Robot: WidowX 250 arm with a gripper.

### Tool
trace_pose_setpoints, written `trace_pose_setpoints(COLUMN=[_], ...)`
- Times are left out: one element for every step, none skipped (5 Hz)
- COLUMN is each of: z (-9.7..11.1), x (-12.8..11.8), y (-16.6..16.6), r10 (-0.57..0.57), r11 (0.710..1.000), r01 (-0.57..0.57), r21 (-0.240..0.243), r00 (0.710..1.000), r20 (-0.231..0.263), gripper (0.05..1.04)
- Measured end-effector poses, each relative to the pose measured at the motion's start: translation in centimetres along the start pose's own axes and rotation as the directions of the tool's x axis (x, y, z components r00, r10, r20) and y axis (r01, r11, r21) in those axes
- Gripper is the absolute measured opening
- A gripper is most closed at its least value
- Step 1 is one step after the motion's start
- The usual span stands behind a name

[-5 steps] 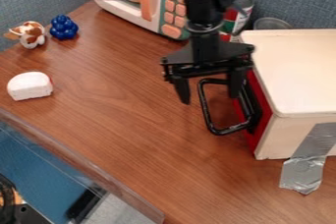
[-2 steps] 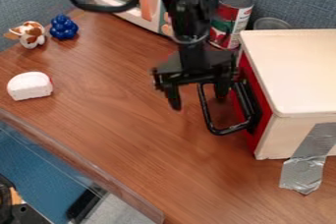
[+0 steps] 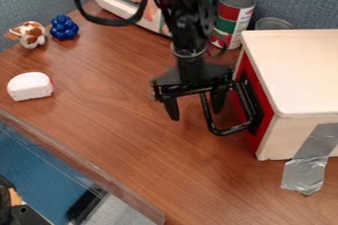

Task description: Open the drawer

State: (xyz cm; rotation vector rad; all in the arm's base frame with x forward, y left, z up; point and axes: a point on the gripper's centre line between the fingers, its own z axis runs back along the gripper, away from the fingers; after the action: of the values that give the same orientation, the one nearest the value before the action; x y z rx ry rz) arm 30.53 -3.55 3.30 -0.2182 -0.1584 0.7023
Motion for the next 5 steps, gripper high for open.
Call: trace_pose_setpoints(z=[-1.1, -1.5, -1.5, -1.2, -1.0], x=[0.0, 0.3, 0.2, 0.0, -0.1], y=[0.1, 0.0, -0.2, 0.4, 1.2], r10=[0.026, 0.046, 0.04, 0.033, 0.033], r11=[1.0, 0.999, 0.999, 0.999, 0.999], r01=[-0.026, -0.046, -0.04, -0.033, -0.033], r21=[0.003, -0.003, -0.008, 0.002, 0.017], r00=[1.0, 0.999, 0.999, 0.999, 0.999], r20=[-0.006, 0.009, 0.013, 0.013, -0.001], gripper=[0.958, 0.675, 0.378, 0.178, 0.138])
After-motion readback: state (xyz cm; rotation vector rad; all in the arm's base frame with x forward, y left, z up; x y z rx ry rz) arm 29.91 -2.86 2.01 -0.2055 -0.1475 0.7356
